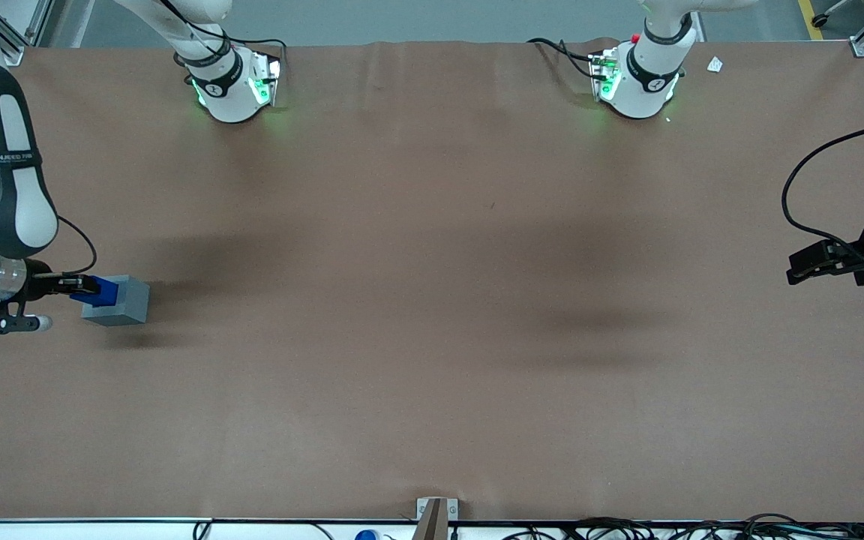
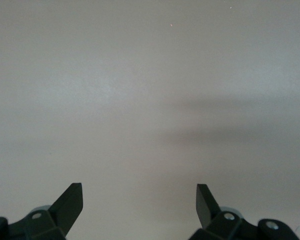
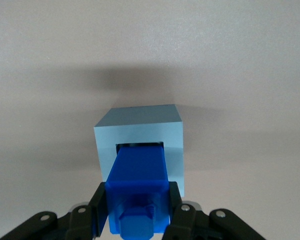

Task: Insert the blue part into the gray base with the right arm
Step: 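Lower the blue block into the gray base's opening, then open the right gripper to release the blue block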

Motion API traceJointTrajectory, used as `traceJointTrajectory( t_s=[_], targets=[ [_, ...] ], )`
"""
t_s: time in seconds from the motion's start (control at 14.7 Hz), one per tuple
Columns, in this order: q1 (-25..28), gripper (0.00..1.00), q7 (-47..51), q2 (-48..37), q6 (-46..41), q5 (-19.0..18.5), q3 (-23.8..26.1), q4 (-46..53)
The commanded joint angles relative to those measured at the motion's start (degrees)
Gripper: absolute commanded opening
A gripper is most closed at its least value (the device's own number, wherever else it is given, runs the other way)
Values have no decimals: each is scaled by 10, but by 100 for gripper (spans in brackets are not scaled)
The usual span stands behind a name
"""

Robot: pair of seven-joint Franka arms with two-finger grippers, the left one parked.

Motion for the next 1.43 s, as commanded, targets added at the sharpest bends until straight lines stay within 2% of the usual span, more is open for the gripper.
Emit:
traceJointTrajectory(
  t_s=[0.0, 0.41, 0.88, 0.95, 1.09, 1.22, 1.36],
  targets=[
    [-8, 15, 12, 7, 14, -9, 8, -7],
    [-8, 9, 13, 7, 25, -9, 9, -7],
    [-8, 10, 13, 14, 27, -8, 9, -8],
    [-8, 14, 13, 15, 27, -8, 9, -7],
    [-7, 33, 13, 15, 22, -7, 9, -6],
    [-7, 73, 12, 14, 18, -7, 9, -4],
    [-7, 86, 12, 12, 8, -7, 9, 0]
  ],
)
